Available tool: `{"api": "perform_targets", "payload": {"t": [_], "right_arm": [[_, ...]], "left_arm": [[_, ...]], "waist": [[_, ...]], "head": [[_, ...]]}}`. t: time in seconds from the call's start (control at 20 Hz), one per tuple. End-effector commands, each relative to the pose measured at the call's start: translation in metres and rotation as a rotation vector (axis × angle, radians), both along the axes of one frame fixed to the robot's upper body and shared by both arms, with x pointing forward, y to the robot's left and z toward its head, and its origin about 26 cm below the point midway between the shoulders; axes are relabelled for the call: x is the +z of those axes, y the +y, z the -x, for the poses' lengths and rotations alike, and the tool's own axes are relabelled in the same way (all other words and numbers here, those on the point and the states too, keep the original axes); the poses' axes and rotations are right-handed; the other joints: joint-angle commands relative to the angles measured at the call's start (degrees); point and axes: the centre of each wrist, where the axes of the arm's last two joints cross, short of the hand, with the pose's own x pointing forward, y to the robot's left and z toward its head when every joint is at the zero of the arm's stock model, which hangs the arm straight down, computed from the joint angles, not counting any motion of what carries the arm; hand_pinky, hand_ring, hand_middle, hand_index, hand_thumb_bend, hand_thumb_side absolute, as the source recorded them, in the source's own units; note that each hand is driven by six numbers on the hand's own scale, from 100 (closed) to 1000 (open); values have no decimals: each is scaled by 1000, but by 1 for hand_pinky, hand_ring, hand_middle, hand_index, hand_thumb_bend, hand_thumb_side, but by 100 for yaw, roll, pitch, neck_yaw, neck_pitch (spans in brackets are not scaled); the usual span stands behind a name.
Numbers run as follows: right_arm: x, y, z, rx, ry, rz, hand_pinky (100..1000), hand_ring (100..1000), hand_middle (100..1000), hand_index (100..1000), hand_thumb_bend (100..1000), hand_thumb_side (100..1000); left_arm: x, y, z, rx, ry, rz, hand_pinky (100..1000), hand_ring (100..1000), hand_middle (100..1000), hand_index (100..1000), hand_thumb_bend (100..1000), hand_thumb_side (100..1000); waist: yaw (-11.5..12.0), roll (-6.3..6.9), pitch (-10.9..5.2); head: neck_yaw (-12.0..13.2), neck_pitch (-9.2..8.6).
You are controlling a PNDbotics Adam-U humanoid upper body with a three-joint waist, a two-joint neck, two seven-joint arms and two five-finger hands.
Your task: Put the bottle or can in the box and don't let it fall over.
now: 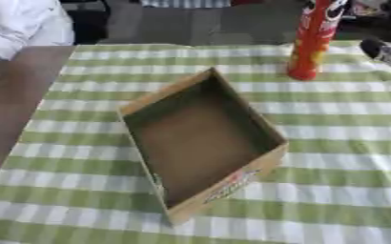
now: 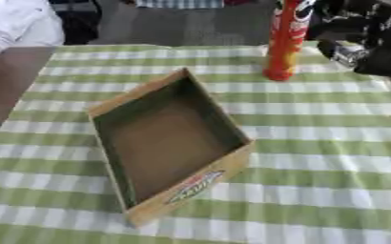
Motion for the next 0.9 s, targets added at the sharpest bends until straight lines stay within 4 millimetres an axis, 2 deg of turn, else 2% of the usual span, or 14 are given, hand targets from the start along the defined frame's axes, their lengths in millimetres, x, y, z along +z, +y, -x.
{"api": "perform_targets", "payload": {"t": [0.05, 0.25, 0.3, 0.9], "right_arm": [[10, -1, 0, -5, -27, 17, 971, 962, 976, 974, 427, 166], [9, 1, -4, -7, -20, 20, 975, 974, 981, 975, 428, 166], [9, 2, -5, -5, -20, 22, 979, 981, 980, 972, 448, 132], [10, 9, -32, 2, 31, 17, 983, 972, 975, 970, 449, 150]], "left_arm": [[10, 1, 2, -7, -24, -24, 734, 810, 776, 832, 607, 645], [11, 0, 2, -18, -25, -27, 734, 810, 776, 832, 606, 644], [11, 0, 2, -20, -26, -27, 734, 810, 776, 832, 606, 644], [10, -5, 2, -42, -22, -12, 730, 808, 773, 830, 603, 651]], "waist": [[14, 6, -166], [10, 15, -158], [9, 17, -153], [2, 53, -83]], "head": [[-10, 21], [-37, -57], [-49, -79], [-301, -466]]}}
